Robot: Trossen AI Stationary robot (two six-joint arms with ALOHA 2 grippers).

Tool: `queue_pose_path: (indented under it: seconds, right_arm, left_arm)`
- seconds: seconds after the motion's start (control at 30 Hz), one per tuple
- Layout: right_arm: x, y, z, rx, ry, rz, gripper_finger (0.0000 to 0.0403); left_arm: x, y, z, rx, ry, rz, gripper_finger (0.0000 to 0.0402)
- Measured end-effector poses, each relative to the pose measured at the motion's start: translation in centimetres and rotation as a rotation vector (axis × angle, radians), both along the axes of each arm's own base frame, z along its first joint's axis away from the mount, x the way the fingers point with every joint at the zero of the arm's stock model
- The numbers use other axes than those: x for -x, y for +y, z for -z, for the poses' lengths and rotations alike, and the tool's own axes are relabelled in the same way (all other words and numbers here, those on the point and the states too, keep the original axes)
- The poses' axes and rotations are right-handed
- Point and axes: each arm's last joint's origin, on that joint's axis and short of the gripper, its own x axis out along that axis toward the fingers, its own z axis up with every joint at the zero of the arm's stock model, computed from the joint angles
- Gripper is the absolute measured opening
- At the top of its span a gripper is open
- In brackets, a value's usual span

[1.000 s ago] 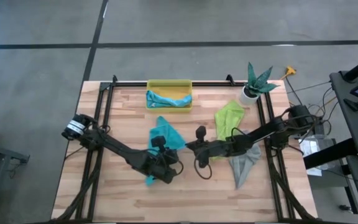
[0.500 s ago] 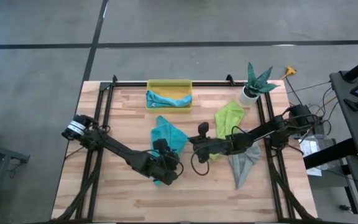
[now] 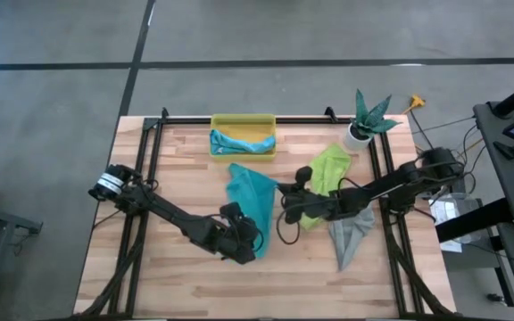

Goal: Roll microfiber towels into tight, uniform cylinder then place into a basket
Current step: Roll the light blue towel

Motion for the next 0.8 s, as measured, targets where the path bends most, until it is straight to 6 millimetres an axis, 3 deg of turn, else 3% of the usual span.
queue_pose_path:
  seconds: [0.27,0.4,0.6,0.8]
  right_arm:
    - [1.9,-0.7,-0.3,-0.056,0.049,0.044,0.0009]
    - [2.7,-1.0,0.2,-0.099,0.069,0.080,0.0009]
    - [3.4,-1.4,0.7,-0.111,0.072,0.098,0.0009]
    - [3.6,-1.4,0.6,-0.125,0.060,0.104,0.0009]
  left_arm:
    - [-0.5,-0.3,-0.3,0.043,-0.057,0.013,0.0219]
    - [-1.3,-1.0,-0.8,0.094,-0.114,0.133,0.0219]
    - [-1.6,-3.4,1.6,0.018,-0.066,0.324,0.0219]
    - [-2.3,-4.9,3.1,-0.057,-0.062,0.285,0.0219]
